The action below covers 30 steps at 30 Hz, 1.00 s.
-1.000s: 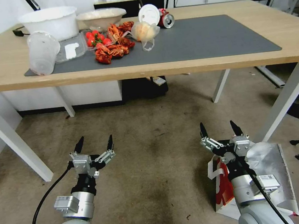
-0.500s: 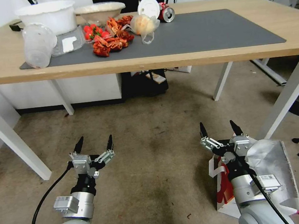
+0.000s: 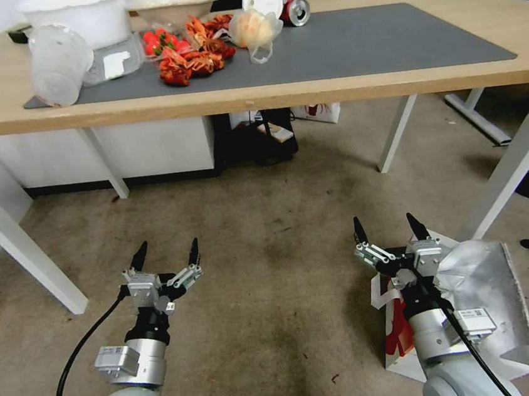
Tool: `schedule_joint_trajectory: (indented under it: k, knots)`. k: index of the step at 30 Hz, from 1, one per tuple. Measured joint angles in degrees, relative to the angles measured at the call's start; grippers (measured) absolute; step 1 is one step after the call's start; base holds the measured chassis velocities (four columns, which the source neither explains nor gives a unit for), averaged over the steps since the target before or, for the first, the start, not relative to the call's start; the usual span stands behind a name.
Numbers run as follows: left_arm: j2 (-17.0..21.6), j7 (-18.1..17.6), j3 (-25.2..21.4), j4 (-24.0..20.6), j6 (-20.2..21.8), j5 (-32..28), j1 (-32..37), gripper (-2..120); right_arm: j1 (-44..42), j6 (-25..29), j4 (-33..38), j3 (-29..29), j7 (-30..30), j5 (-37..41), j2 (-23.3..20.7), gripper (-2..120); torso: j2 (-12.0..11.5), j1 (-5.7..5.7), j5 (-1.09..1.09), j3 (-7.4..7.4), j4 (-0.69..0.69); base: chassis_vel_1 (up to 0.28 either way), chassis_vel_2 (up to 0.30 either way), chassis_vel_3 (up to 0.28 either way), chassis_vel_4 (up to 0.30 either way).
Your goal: Pick up the food delivery bag from the floor and place it on the table.
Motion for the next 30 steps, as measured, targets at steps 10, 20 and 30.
schedule_joint_trajectory:
  k: [10,20,30]
  knots:
    - [0.39,0.3,-0.01,1.22,-2.85,-2.66,-0.47,100,0.85,-0.08,-0.44,0.78,0.08,0.61,-0.53,100,0.16,0.0,0.01,0.0,0.0,0.0,0.0,0.0,0.0]
    - [1.66,0.24,-0.51,2.11,-4.1,-2.93,-0.71,100,2.31,-1.33,-1.18,5.92,0.09,0.93,-3.53,100,0.37,0.03,0.01,0.0,0.0,0.0,0.0,0.0,0.0]
    - [2.09,0.22,-0.5,3.39,-3.8,-3.24,-0.97,100,3.06,-1.5,-6.26,14.0,-1.36,3.02,-6.8,100,0.47,0.06,0.02,0.0,0.0,0.0,0.0,0.0,0.0]
